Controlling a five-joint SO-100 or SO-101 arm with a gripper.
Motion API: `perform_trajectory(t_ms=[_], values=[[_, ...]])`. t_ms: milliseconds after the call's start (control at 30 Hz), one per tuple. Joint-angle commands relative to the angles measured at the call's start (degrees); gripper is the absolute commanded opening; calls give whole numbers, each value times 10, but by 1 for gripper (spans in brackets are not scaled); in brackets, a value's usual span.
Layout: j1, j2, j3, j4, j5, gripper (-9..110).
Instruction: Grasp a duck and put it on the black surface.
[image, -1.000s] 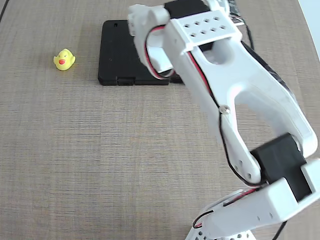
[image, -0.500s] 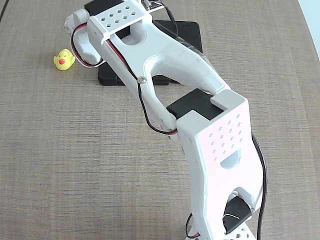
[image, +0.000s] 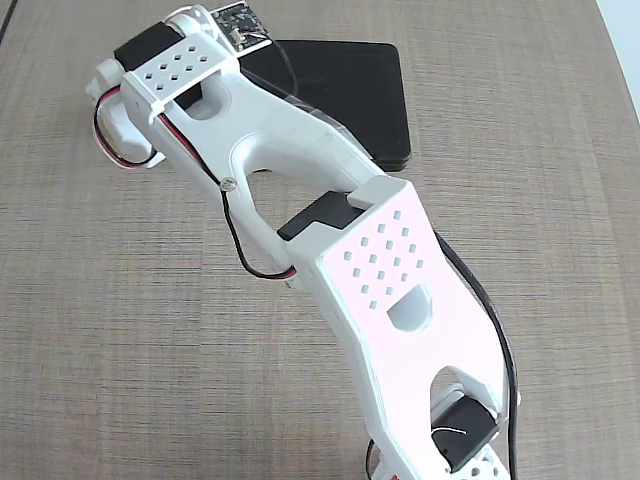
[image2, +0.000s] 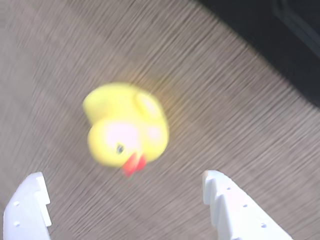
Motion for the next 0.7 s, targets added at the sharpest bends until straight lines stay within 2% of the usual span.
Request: perform_trajectory(t_ms=[0,667], values=[[-2,5,-52,4,23,31],[4,-47,-72,-5,33,31]])
